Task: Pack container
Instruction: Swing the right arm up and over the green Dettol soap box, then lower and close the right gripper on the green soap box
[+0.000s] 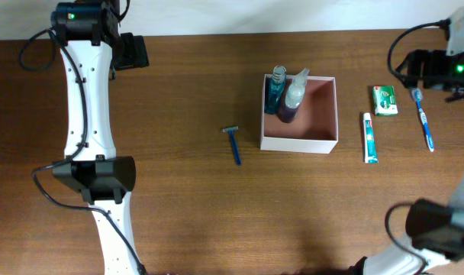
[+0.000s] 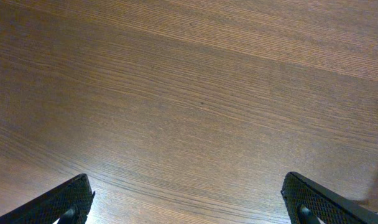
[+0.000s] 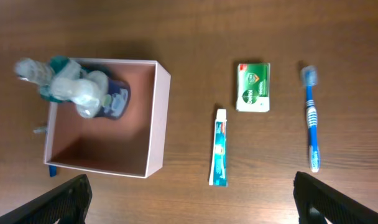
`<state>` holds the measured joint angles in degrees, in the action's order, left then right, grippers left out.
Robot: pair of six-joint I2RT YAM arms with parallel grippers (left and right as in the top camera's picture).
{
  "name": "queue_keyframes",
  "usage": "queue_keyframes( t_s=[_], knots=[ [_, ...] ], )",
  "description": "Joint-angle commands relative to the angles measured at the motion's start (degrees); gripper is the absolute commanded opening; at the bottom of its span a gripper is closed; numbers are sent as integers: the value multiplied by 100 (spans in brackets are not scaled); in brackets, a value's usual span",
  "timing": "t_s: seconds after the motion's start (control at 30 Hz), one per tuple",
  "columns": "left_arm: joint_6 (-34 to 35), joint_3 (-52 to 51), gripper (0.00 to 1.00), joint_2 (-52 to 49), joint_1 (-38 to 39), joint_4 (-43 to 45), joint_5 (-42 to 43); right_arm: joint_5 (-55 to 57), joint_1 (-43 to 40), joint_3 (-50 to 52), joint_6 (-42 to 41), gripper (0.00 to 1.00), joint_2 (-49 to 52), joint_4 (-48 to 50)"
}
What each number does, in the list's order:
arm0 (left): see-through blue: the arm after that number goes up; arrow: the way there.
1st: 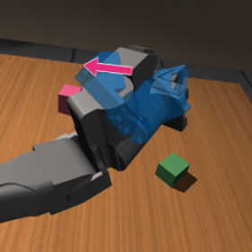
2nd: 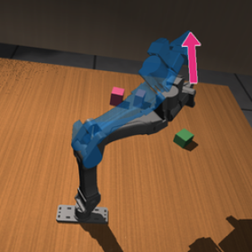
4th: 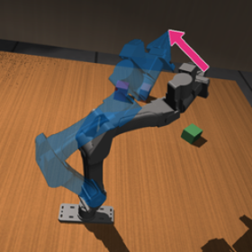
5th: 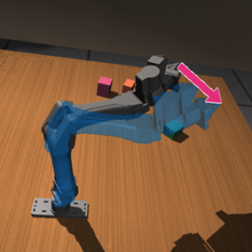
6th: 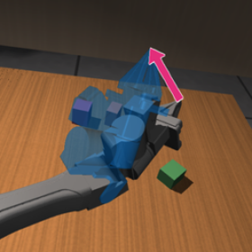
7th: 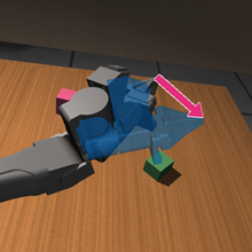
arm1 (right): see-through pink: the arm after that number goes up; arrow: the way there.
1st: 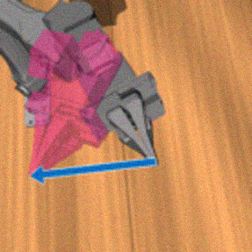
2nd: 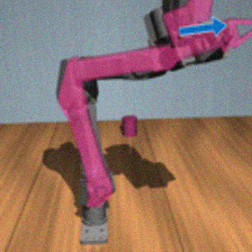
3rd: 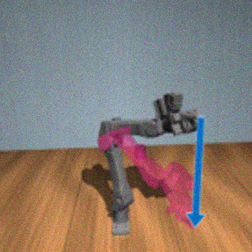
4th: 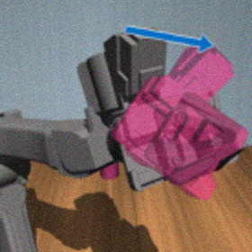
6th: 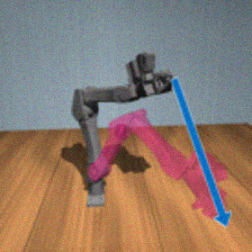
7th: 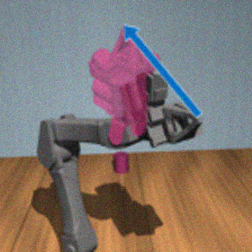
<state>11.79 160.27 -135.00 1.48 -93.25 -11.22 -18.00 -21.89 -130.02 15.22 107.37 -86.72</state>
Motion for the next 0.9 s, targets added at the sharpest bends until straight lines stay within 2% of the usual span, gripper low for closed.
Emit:
queue_keyframes(
  t_s=[0.0,0.07,0.27,0.87],
  knots=[
    [55,-13,99,87,-26,-2,-61,-136,-70,-98,-17,99,645,-26],
    [55,-13,99,87,-26,-2,-61,-109,-68,-98,-44,99,837,146],
    [55,-13,100,87,-26,-2,-61,1097,-63,-94,-50,99,1572,562],
    [57,-13,100,87,-26,-2,-61,1119,59,-76,107,99,3018,1311]
  ],
)
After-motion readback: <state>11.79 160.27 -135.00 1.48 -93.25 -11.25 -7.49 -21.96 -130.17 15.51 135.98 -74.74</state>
